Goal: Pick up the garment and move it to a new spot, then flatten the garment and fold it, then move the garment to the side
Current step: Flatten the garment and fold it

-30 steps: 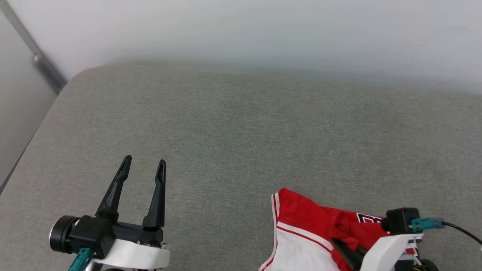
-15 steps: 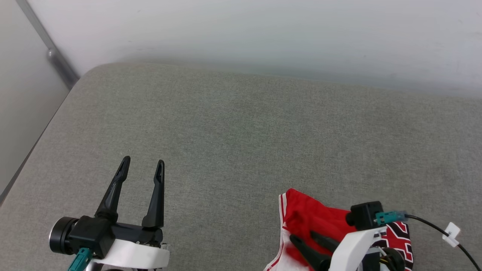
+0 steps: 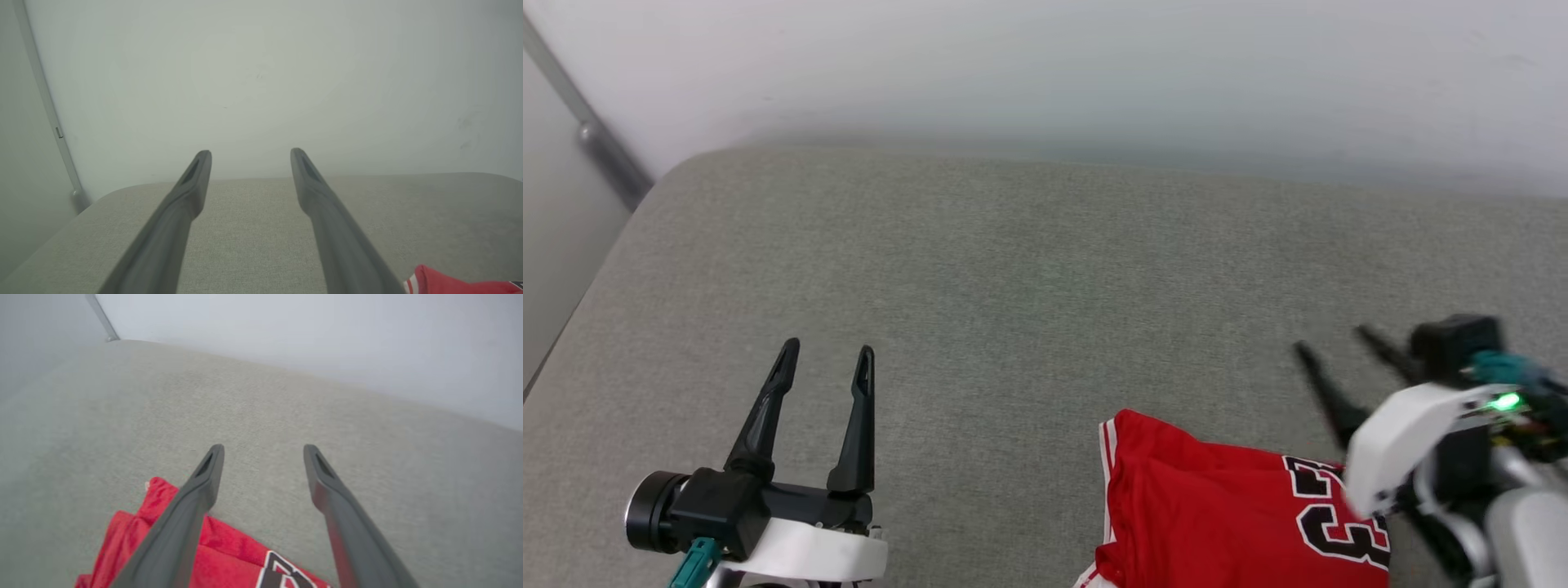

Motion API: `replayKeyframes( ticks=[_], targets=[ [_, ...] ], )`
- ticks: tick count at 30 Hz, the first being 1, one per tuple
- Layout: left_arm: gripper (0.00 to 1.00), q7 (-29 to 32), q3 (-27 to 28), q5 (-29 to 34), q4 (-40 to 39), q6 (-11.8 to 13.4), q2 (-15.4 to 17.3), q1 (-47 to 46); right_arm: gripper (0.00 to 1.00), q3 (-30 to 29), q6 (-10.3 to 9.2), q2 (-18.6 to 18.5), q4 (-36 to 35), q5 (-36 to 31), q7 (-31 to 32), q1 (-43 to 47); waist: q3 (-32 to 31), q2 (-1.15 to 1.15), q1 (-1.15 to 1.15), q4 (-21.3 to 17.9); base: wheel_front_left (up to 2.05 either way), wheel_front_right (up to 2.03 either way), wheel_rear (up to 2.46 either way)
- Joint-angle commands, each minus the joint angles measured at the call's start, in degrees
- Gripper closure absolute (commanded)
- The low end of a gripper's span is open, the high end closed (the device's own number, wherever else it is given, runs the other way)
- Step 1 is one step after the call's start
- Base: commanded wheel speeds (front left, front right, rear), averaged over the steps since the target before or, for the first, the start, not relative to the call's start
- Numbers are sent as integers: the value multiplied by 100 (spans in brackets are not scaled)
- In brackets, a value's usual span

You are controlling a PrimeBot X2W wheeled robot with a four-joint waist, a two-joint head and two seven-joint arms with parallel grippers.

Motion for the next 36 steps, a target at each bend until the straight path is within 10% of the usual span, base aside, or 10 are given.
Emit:
replayKeyframes(
  ticks=[1, 11, 23, 36],
  targets=[
    [0, -12, -4, -14, -6, -9, -3, -34, 0, -143, -5, -199, 24, -229, -219, -96, -14, 0, 0, -65, 0, 0, 0],
    [0, -12, -81, 4, -4, -9, -10, -8, 0, -1443, -5, -803, 4, -570, -1836, 363, -42, 0, 0, -189, 0, 0, 0],
    [0, -12, -351, -44, 78, -9, 70, 58, 0, -1831, -5, -98, -690, -594, -3408, 1391, 34, 0, 0, -223, 0, 0, 0],
    [0, -12, -369, -92, 107, -9, 96, 12, 0, -1805, -5, 132, -521, -629, -3655, 1424, 1, 0, 0, -222, 0, 0, 0]
  ],
)
